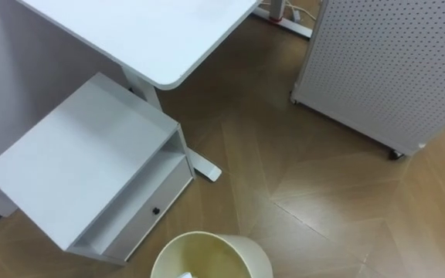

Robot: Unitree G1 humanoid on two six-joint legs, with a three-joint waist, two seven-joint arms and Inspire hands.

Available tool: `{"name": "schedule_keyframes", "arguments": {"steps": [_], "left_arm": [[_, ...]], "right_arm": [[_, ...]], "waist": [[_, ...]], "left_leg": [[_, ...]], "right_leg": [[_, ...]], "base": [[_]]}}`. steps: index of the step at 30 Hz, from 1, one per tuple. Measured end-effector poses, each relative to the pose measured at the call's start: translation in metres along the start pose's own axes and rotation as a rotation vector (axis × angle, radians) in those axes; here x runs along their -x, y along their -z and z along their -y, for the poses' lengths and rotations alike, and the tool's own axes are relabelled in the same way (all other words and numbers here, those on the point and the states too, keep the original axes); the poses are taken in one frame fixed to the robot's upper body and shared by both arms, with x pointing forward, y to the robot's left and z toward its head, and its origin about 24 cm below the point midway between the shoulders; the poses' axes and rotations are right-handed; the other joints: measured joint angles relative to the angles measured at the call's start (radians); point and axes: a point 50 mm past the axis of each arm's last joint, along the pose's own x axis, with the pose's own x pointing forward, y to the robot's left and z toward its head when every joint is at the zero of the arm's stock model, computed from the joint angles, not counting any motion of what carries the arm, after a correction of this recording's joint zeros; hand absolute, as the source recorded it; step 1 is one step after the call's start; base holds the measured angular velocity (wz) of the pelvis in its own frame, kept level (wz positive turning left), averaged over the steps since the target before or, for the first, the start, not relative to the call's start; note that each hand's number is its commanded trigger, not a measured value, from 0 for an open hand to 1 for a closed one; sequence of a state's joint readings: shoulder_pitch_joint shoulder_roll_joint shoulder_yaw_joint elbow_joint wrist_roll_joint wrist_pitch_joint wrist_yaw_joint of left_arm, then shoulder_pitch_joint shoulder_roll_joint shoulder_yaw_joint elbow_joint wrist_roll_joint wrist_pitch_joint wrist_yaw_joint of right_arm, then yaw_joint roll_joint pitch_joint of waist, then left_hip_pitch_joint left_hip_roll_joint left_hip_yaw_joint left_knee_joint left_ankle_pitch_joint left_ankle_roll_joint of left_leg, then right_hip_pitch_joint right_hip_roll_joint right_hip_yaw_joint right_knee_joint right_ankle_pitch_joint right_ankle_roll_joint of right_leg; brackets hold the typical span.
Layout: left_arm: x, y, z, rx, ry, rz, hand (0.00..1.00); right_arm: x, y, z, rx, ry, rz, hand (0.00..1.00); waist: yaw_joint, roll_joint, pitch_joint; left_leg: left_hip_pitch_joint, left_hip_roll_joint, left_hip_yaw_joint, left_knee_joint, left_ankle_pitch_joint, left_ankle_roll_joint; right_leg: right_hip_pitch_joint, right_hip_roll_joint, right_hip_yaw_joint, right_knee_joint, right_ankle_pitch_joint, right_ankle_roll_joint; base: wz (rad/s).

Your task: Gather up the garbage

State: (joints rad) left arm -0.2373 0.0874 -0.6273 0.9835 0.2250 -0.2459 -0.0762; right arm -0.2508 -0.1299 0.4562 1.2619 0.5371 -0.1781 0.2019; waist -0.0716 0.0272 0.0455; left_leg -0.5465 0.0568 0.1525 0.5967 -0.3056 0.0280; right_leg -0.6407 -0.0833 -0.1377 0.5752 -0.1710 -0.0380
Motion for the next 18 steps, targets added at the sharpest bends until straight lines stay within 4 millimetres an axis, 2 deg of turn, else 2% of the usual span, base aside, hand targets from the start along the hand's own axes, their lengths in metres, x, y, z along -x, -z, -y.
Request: {"name": "schedule_keyframes", "arguments": {"steps": [2,6,8,12,14,18], "left_arm": [[0.001,-0.002,-0.007,-0.070,-0.039,0.012,0.00],[0.002,-0.004,-0.018,-0.093,-0.119,0.028,0.00],[0.004,-0.014,-0.025,-0.112,-0.163,0.078,0.00],[0.006,-0.025,-0.032,-0.120,-0.223,0.144,0.00],[0.006,-0.032,-0.036,-0.112,-0.249,0.171,0.00],[0.007,-0.032,-0.037,-0.141,-0.251,0.180,0.00]], "right_arm": [[0.001,0.002,0.002,-0.005,0.002,-0.005,1.00],[0.002,0.005,0.004,-0.029,0.009,-0.006,1.00],[0.005,0.004,0.010,-0.030,0.012,0.005,1.00],[0.007,0.007,0.015,-0.043,0.020,0.003,1.00],[0.009,0.010,0.018,-0.049,0.028,-0.007,1.00],[0.011,0.017,0.020,-0.045,0.033,-0.037,1.00]], "waist": [[0.001,0.001,0.0006],[0.001,0.007,0.0017],[0.003,0.023,0.0024],[0.003,0.034,0.0018],[0.000,0.035,0.0024],[-0.001,0.040,0.0033]], "left_leg": [[0.004,0.001,0.001,0.002,0.000,0.000],[0.013,0.000,0.004,-0.002,-0.001,0.001],[0.019,0.000,0.003,-0.012,0.001,0.004],[0.041,-0.003,0.008,-0.030,0.003,0.007],[0.066,-0.013,0.007,-0.056,0.010,0.009],[0.128,-0.023,0.009,-0.107,0.021,0.010]], "right_leg": [[0.007,0.001,-0.002,-0.003,0.000,0.000],[0.017,0.001,-0.001,-0.009,0.002,0.004],[0.026,0.003,0.000,-0.026,0.011,0.007],[0.043,0.003,0.007,-0.041,0.016,0.012],[0.062,-0.004,0.005,-0.051,0.015,0.014],[0.114,-0.007,0.008,-0.075,0.016,0.020]], "base": [[0.00],[0.00],[0.00],[-0.06],[0.05],[0.01]]}}
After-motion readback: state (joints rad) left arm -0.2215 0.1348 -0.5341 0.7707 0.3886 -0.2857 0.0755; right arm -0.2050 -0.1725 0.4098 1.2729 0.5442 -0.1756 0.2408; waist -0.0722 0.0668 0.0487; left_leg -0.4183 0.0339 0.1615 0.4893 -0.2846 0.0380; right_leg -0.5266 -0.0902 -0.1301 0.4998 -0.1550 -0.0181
